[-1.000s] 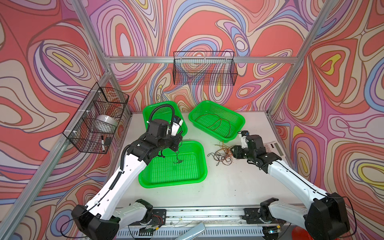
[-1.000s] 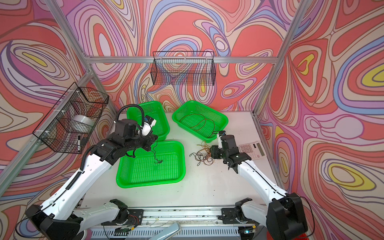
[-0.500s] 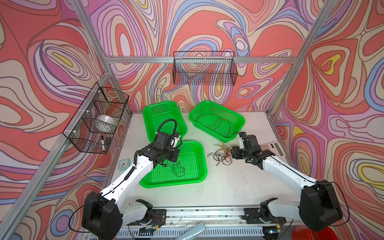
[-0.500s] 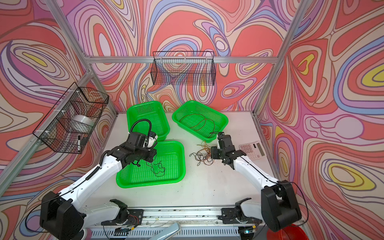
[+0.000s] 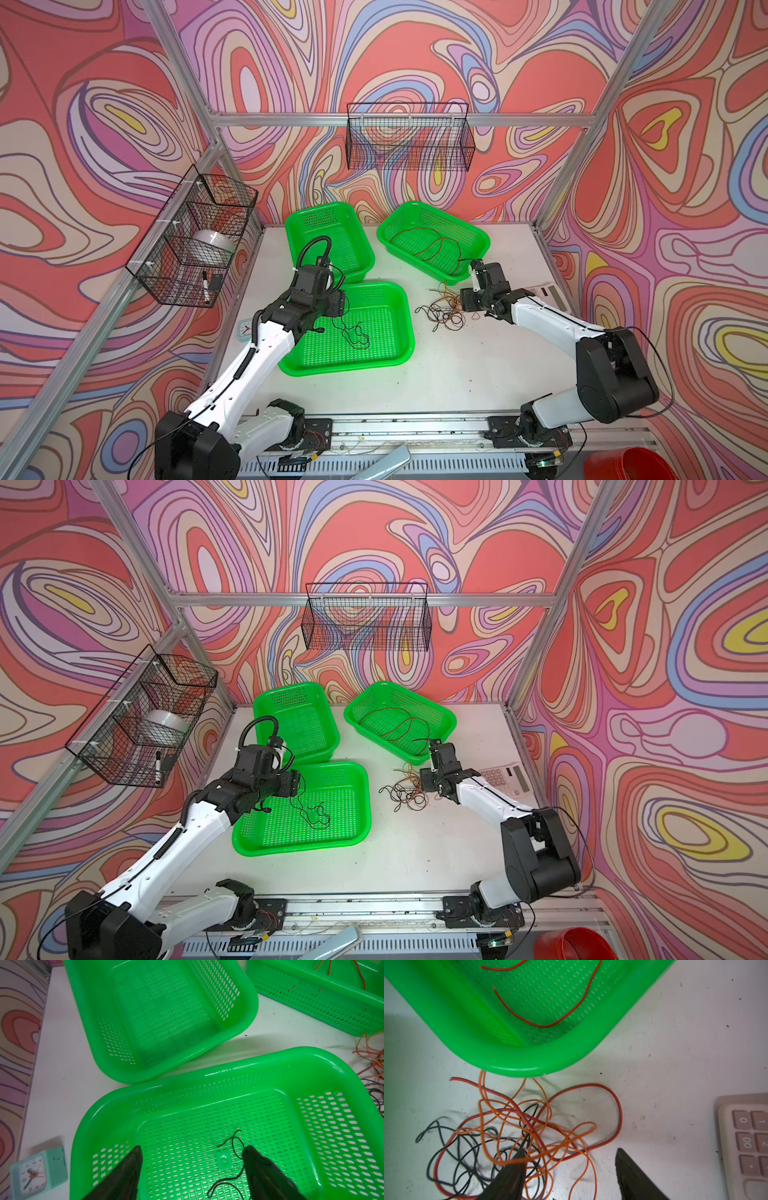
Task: Untangle the cables
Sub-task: 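Hold the left gripper above the nearer basket while the right gripper stays at the pile, then reach the left gripper across to the wire pile beside the right gripper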
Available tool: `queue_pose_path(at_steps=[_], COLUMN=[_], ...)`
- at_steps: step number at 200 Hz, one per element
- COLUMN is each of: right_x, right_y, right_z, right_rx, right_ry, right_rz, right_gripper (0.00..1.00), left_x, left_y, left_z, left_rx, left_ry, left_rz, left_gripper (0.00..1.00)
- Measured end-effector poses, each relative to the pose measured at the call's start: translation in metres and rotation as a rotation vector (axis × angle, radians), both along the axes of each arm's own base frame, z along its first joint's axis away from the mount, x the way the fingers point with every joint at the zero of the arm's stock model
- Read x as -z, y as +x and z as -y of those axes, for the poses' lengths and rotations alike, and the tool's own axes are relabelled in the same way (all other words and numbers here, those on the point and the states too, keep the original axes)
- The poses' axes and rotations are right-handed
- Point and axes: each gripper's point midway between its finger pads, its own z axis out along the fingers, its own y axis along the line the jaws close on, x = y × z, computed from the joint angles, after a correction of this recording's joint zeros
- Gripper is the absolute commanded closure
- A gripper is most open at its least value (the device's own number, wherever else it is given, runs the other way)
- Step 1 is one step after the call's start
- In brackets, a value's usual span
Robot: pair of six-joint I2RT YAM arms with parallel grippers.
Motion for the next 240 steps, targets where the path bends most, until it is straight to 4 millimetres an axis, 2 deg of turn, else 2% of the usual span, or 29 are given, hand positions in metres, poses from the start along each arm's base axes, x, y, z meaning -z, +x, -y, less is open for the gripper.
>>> queue_pose_path(at_steps=[42,58,71,85,112,125,145,155,167,181,221,240], right_x=[0.004,0.002,0.003,0.007,0.012,0.011,0.009,0.009,0.009,0.009,0.007,0.004], right_y=[0.010,0.017,0.020,0.022,0.023,0.024,0.026,0.027,0.027,0.027,0.028,0.031], right_z=[0.001,0.000,0.000,0.000,-0.001,-0.002,-0.003,-0.004,-0.005,-0.006,-0.005,-0.004], right_rx=[-0.027,-0.032,-0.039,-0.043,-0.061,-0.070,-0.085,-0.092,-0.101,-0.109,-0.117,-0.111], right_ry=[-0.028,-0.034,-0.040,-0.048,-0.061,-0.063,-0.065,-0.064,-0.064,-0.065,-0.074,-0.073], right_rz=[0.009,0.029,0.037,0.035,0.028,0.034,0.044,0.045,0.046,0.047,0.052,0.063], right_gripper=[0.32,0.33,0.35,0.38,0.39,0.40,0.44,0.45,0.47,0.48,0.54,0.64], left_x=[-0.003,-0.004,-0.006,-0.012,-0.019,-0.014,0.003,0.016,0.028,0.035,0.017,0.001], left_y=[-0.002,-0.003,-0.004,-0.003,-0.004,-0.003,-0.004,-0.008,-0.017,-0.028,-0.030,-0.026], left_z=[-0.009,-0.012,-0.014,-0.013,0.006,0.019,0.040,0.048,0.055,0.058,0.072,0.083], left_rx=[-0.043,-0.042,-0.035,-0.007,0.139,0.217,0.325,0.368,0.406,0.434,0.491,0.521], left_ry=[0.006,0.030,0.053,0.075,0.069,0.057,0.015,-0.011,-0.037,-0.056,-0.124,-0.180], left_rz=[0.009,0.007,0.003,0.008,-0.016,-0.075,-0.201,-0.266,-0.338,-0.399,-0.391,-0.321], left_gripper=[0.01,0.04,0.10,0.11,0.14,0.23,0.31,0.31,0.26,0.26,0.21,0.21])
